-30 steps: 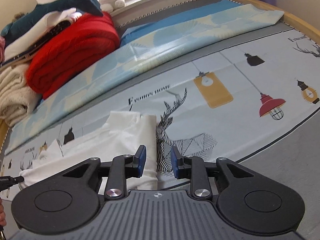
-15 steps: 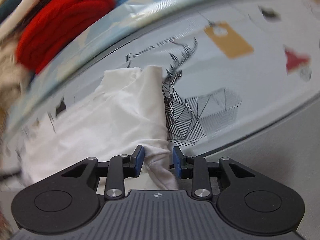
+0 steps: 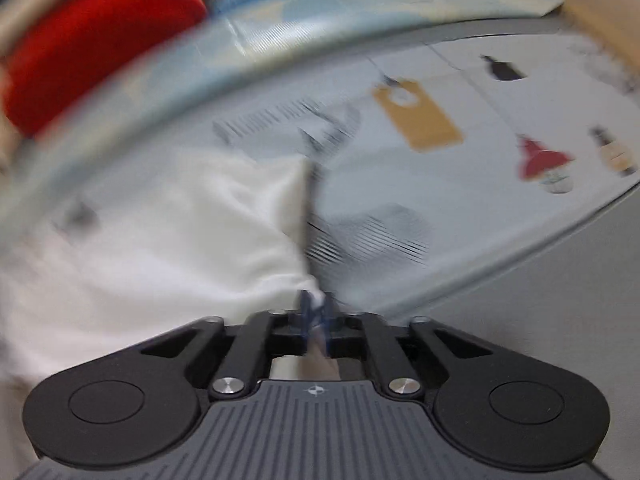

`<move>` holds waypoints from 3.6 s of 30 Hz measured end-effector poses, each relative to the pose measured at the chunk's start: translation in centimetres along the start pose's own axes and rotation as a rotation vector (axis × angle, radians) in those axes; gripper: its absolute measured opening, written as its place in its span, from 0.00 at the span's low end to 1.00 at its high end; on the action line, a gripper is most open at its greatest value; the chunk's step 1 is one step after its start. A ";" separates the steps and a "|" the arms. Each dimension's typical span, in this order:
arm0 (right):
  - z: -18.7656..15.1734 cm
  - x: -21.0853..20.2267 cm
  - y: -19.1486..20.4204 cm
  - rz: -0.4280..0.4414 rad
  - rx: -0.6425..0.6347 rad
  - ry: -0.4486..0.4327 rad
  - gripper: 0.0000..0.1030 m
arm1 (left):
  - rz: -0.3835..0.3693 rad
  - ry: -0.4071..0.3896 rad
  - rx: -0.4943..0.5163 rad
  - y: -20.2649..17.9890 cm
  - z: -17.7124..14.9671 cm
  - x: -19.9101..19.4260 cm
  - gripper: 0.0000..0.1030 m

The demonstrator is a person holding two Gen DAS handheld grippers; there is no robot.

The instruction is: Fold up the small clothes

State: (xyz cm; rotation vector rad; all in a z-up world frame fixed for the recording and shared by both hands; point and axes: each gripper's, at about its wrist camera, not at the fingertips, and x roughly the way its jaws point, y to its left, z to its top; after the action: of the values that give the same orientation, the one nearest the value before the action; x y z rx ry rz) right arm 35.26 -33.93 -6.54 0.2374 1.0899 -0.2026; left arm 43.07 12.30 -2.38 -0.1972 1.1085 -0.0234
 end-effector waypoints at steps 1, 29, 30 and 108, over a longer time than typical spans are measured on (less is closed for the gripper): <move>0.0 0.2 -0.4 -0.023 0.012 0.010 0.00 | -0.001 0.003 0.006 -0.1 -0.1 0.1 0.17; 4.3 3.4 -3.3 0.252 0.216 -0.149 0.29 | 0.041 0.044 0.039 -0.8 0.1 1.8 0.27; 4.4 4.1 -3.4 0.252 0.222 -0.140 0.33 | 0.041 0.041 0.040 -0.8 0.1 1.8 0.27; -25.4 -13.5 -8.8 0.077 0.019 0.047 0.47 | -0.017 0.133 0.000 6.2 -27.8 -12.0 0.30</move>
State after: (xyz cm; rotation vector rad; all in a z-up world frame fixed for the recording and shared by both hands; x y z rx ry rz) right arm 5.19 -34.44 -6.56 0.3022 1.1236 -0.1390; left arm 12.44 15.68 -4.79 -0.2076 1.2392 -0.0516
